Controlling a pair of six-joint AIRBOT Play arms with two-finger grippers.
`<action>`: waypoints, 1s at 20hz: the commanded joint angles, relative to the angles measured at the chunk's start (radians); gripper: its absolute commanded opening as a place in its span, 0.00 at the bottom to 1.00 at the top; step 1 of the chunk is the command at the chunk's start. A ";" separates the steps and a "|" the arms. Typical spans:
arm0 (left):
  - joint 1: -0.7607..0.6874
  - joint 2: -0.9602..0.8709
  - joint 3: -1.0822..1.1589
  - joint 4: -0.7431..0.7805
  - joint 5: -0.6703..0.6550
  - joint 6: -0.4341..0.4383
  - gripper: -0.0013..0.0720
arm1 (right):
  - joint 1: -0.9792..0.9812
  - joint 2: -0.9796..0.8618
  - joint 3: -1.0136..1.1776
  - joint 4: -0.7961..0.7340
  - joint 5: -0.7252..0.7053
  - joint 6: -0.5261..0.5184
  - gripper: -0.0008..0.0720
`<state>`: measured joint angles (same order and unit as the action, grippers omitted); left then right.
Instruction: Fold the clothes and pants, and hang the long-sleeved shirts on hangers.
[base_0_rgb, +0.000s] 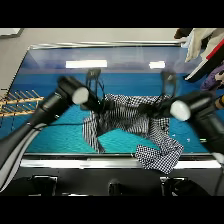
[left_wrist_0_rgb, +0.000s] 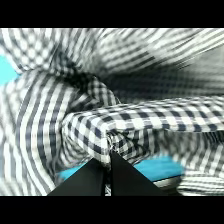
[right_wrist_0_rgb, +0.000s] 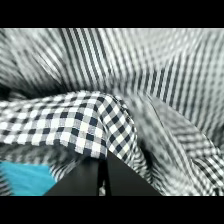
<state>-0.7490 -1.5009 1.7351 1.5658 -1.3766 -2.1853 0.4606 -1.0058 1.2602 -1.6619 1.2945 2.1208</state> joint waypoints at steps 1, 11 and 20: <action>0.006 0.000 0.285 0.016 -0.171 0.048 0.05 | 0.001 0.006 0.351 -0.063 0.206 -0.004 0.05; -0.007 0.227 0.352 0.001 -0.254 0.015 0.05 | 0.001 0.006 0.787 0.089 0.382 -0.009 0.05; -0.006 0.290 0.317 -0.029 -0.229 -0.051 0.05 | 0.001 0.002 0.783 0.148 0.353 0.024 0.05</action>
<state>-0.7551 -1.2175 2.0754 1.5375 -1.6283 -2.2181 0.4610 -0.9970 2.0426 -1.4754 1.6302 2.1532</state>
